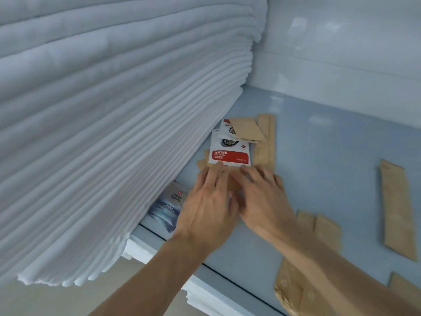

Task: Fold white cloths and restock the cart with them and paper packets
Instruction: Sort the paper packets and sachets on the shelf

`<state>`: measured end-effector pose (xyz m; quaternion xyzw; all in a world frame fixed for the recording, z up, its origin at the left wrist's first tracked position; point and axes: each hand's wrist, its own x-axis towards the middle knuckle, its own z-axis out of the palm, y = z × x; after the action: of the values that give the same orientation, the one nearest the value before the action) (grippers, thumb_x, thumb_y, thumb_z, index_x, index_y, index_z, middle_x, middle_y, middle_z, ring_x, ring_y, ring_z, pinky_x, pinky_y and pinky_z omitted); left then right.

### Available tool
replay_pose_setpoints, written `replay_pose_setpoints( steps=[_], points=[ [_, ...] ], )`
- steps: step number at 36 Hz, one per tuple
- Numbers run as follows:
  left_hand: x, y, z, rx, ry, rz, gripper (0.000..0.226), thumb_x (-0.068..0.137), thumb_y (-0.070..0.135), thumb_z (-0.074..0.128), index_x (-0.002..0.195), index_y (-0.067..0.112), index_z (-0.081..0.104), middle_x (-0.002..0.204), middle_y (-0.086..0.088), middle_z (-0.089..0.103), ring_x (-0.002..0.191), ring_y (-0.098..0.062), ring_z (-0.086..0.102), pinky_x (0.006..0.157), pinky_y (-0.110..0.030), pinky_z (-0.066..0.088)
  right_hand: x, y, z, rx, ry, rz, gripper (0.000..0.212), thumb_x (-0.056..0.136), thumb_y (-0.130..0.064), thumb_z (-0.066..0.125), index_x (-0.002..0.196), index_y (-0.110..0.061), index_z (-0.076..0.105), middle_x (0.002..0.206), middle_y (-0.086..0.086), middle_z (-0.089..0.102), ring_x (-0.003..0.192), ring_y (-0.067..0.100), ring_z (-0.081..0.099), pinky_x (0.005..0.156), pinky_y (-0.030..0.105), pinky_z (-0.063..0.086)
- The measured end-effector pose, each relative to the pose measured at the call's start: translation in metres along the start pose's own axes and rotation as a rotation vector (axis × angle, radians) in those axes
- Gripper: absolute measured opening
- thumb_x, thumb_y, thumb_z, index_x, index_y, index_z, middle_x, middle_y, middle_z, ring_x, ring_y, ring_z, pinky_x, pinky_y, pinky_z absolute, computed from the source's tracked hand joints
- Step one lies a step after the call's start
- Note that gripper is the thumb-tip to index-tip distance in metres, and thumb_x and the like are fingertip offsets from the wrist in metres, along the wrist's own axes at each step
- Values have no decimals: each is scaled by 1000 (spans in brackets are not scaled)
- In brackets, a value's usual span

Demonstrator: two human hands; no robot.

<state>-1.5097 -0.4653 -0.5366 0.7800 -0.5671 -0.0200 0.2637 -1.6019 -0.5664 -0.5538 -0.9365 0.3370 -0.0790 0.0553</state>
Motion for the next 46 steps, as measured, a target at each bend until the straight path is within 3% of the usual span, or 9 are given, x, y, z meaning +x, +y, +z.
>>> replay_pose_setpoints(
  steps=[5, 13, 17, 21, 24, 34, 40, 43, 46],
  points=[
    [25, 3, 20, 92, -139, -87, 48, 101, 25, 39, 147, 11, 34, 158, -8, 21, 145, -26, 17, 120, -36, 19, -9, 16, -7, -26, -34, 7, 39, 95, -36, 49, 135, -35, 51, 142, -21, 45, 133, 14, 37, 103, 37, 25],
    [36, 14, 45, 83, -111, 29, 25, 98, 19, 39, 113, 13, 58, 119, -2, 56, 126, -25, 41, 108, -32, 31, -4, 34, -23, -32, 37, 115, 16, 91, -22, 54, 101, -22, 66, 109, -4, 58, 112, 19, 51, 91, 35, 34],
    [43, 24, 51, -25, -33, 14, 11, 92, 13, 54, 95, 9, 63, 105, -8, 61, 112, -29, 49, 89, -31, 40, 7, 43, -24, 67, 145, 317, 30, 87, -15, 61, 117, -15, 55, 123, 5, 45, 115, 27, 41, 92, 37, 37],
    [42, 22, 58, -74, -36, 108, 19, 91, 14, 46, 94, 3, 61, 101, -12, 60, 106, -34, 51, 95, -41, 42, 13, 49, -20, 172, 74, 443, 50, 94, -25, 62, 139, -19, 42, 137, 9, 42, 124, 31, 36, 103, 39, 33],
    [35, 20, 60, -74, -1, 171, 32, 90, 20, 33, 92, 4, 61, 101, -10, 61, 106, -32, 53, 95, -43, 46, 10, 54, -16, 184, 109, 441, 50, 94, -23, 62, 140, -18, 44, 132, 10, 49, 121, 30, 39, 100, 36, 34],
    [33, 19, 68, -10, 106, 186, 6, 85, 2, 58, 87, 5, 62, 92, -9, 61, 90, -31, 56, 84, -44, 50, 2, 80, -33, 135, 252, 569, 37, 88, -12, 56, 124, -9, 61, 108, 12, 69, 102, 34, 62, 83, 35, 43],
    [36, 22, 64, -87, 107, 226, 21, 92, 11, 42, 90, 6, 62, 94, -7, 62, 92, -28, 57, 82, -42, 51, -7, 87, -39, 796, 315, 962, 20, 76, -2, 58, 67, -8, 74, 54, 5, 68, 58, 17, 66, 61, 26, 52],
    [33, 27, 61, -228, 169, 217, 21, 94, 13, 46, 99, 5, 64, 102, -4, 63, 97, -22, 56, 80, -38, 51, -20, 80, -46, 1338, 341, 1044, 20, 76, 10, 59, 65, -1, 72, 60, 10, 68, 59, 20, 64, 62, 31, 55],
    [29, 48, 52, -584, 125, 35, 25, 98, 27, 50, 116, 15, 62, 109, 8, 63, 102, -3, 57, 80, -30, 54, -40, 70, -57, 1507, 221, 954, 16, 81, 11, 59, 80, 4, 73, 71, 12, 73, 61, 16, 69, 59, 25, 54]
  ],
)
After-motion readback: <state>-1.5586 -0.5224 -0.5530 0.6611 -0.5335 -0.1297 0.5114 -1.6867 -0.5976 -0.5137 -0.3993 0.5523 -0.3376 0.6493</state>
